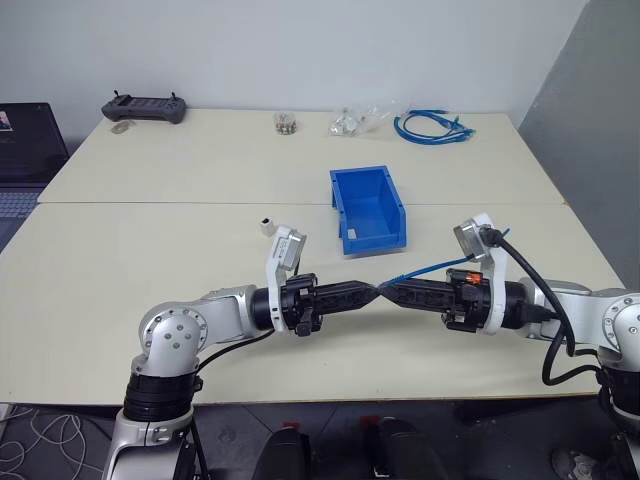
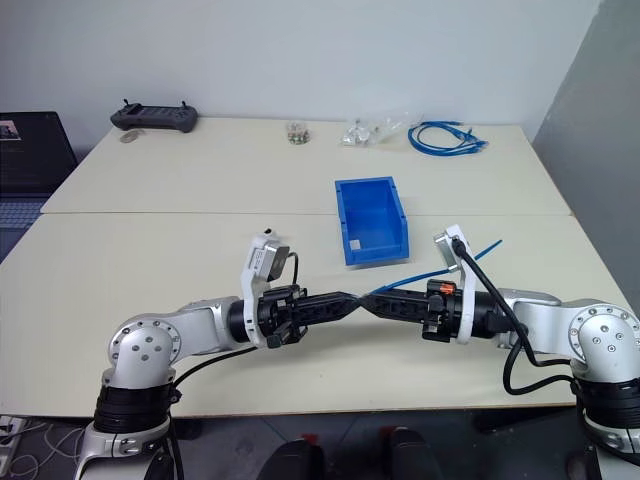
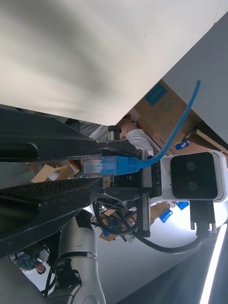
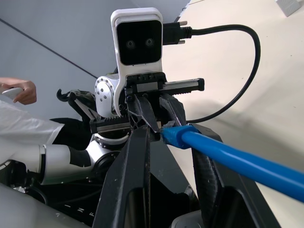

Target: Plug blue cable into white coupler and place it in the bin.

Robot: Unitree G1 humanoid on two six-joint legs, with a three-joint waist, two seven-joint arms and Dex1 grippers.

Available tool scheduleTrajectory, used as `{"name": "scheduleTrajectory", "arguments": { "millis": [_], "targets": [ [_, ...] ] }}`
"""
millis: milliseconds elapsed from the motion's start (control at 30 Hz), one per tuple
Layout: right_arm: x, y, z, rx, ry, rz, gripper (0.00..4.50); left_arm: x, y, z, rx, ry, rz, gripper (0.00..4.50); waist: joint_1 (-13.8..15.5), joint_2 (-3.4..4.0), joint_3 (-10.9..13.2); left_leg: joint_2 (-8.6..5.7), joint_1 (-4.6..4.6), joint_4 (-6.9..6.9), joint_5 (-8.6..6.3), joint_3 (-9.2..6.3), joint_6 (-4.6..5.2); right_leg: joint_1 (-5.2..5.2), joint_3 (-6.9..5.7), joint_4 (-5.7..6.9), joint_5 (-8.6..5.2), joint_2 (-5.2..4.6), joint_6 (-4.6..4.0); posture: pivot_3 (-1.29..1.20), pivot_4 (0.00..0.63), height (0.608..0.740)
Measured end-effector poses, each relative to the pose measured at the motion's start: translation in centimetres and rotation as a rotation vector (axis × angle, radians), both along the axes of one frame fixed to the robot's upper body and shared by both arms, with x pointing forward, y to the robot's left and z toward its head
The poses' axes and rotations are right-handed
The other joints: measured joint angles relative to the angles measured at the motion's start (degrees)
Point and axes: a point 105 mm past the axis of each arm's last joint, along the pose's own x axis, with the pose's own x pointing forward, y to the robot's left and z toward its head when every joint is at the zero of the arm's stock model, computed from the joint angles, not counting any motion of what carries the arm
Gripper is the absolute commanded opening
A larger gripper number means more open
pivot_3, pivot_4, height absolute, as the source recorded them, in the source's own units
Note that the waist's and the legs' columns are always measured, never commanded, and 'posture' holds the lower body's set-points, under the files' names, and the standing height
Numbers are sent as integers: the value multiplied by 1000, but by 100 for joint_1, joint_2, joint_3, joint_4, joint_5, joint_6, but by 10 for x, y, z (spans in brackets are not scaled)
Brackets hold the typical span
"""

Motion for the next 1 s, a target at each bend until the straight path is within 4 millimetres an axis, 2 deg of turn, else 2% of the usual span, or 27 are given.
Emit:
{"name": "scheduleTrajectory", "arguments": {
  "millis": [33, 100, 400, 1000],
  "targets": [
    [0, 0, 0, 1, 1, 0, 1565, 0, 0, 0, 0, 0, 0, 201, 0, 0, 0, 0, 0, 0, 0, 0, 0, 0, 0, 0, 0, 0, 0, 0, 150, 740],
    [4, -2, 1, 12, 1, -20, 1917, 0, 0, -2, 12, 4, 0, 201, -1, 0, 0, 0, 0, 0, 0, 1, 0, 0, 0, -1, 0, 0, 1, 0, 150, 740],
    [9, -6, 3, 12, 1, -45, 1917, 0, 0, -2, 18, 6, 2, 201, 2, 0, 0, 0, -7, -1, 0, 0, 0, -5, 0, -4, 1, 0, 2, 0, 150, 740],
    [0, -5, 1, 4, 12, 0, 1917, -1, -2, -3, 16, 9, -5, 201, 3, -2, 1, 1, -10, -1, 0, 0, 0, -7, -1, -5, 1, 0, 2, 0, 150, 740]
  ]
}}
